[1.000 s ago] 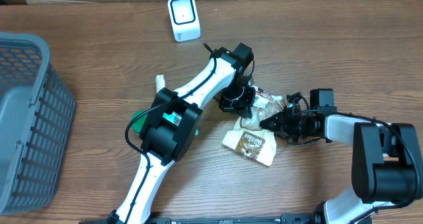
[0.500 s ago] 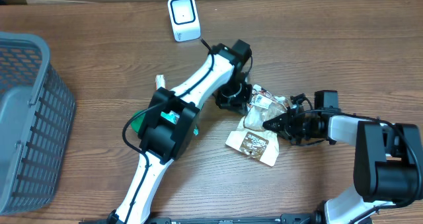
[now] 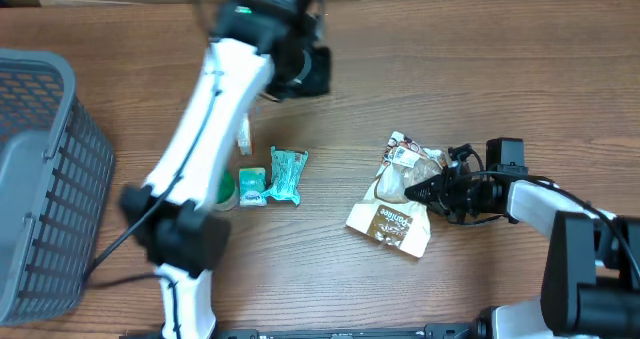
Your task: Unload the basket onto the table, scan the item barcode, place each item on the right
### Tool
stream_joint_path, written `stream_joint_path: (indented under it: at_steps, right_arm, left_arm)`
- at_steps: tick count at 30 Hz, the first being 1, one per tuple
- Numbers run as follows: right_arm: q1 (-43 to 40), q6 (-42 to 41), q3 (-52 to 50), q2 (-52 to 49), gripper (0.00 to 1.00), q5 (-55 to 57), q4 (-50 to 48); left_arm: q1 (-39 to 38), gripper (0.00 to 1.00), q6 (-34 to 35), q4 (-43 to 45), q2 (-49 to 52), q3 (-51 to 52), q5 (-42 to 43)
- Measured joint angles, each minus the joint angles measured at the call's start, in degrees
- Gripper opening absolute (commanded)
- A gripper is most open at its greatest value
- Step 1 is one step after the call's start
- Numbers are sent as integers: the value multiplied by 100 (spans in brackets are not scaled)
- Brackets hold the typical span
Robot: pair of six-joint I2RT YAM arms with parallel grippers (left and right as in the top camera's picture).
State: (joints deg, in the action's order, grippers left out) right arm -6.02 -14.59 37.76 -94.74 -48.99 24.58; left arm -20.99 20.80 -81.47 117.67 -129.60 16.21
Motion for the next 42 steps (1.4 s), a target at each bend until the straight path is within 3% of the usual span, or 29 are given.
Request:
stream_joint_path:
  at_steps: [9, 18, 22, 25, 29, 30, 31, 42]
  right_arm:
    - [0, 321, 254, 221, 4, -144, 553]
    - [0, 623, 254, 221, 4, -361, 651]
    - [2, 693, 254, 221, 4, -374, 680]
    - [0, 769, 254, 221, 4, -374, 798]
    - [0, 916, 304, 221, 4, -374, 960]
    - [0, 940, 321, 221, 4, -372, 992]
    - [2, 977, 356, 221, 4, -374, 1036]
    - [2, 1394, 634, 221, 4, -328, 1582]
  left_arm:
    - [1250, 4, -153, -426, -820, -20, -350]
    - [2197, 4, -448, -728, -844, -20, -621]
    - [2509, 10, -824, -699, -844, -20, -645]
    - [2592, 18, -1226, -647, -844, -20, -660]
    - [2590, 45, -1709, -643, -844, -20, -660]
    - [2590, 76, -1805, -643, -844, -20, -667]
    - [2590, 98, -1864, -640, -844, -20, -667]
    - [2590, 100, -1993, -568, -844, -20, -713]
